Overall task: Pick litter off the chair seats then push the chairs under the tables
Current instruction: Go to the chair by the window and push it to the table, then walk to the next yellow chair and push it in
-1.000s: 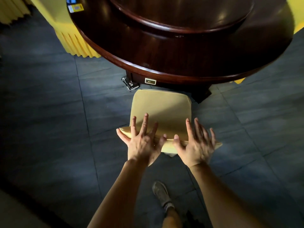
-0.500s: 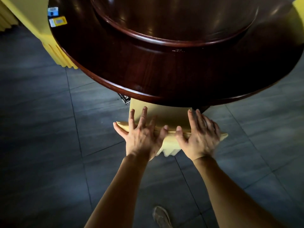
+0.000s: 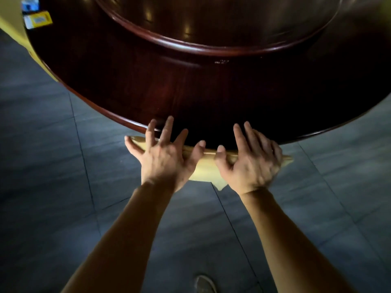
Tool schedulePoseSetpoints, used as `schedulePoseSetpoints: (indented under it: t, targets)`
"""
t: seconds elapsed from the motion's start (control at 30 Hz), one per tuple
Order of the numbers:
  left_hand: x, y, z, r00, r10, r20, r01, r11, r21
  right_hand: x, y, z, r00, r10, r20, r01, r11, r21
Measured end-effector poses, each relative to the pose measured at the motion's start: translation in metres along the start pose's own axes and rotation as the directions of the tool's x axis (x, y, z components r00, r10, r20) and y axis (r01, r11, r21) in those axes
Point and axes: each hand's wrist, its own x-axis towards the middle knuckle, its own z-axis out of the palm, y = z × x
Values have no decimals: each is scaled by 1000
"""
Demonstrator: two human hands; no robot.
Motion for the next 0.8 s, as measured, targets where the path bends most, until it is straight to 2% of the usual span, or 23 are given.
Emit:
schedulePoseSetpoints:
  t: [0.2,0.4,0.47,0.63,0.7,0.8]
  targets:
    - [-5,1,-13,1000,-14,-17,14,1000,-4,7,-6,-7,1000,-2,21,1,999,49]
    - [-20,-11,-25,999,27,30,-26,1000,-9,9,-13,-26,987,-10,158,0,998,63]
    - [-33,-20,-30,998,-21,61,22,1000,-18,10,-15,-34,978,-11,208,-2,998,63]
    - [-66,-76,-60,990,-140,32,139,990,39,20,-44,-51,890,3,456,-43,996,77]
    - [-74,-105,-79,985,-171,8,170,985,31,23,-71,-55,860,-32,509,-23,994,103]
    - [-82,-154,-112,974,-222,-48,222,975,-5,31,-131,-63,838,-158,522,85,983,161]
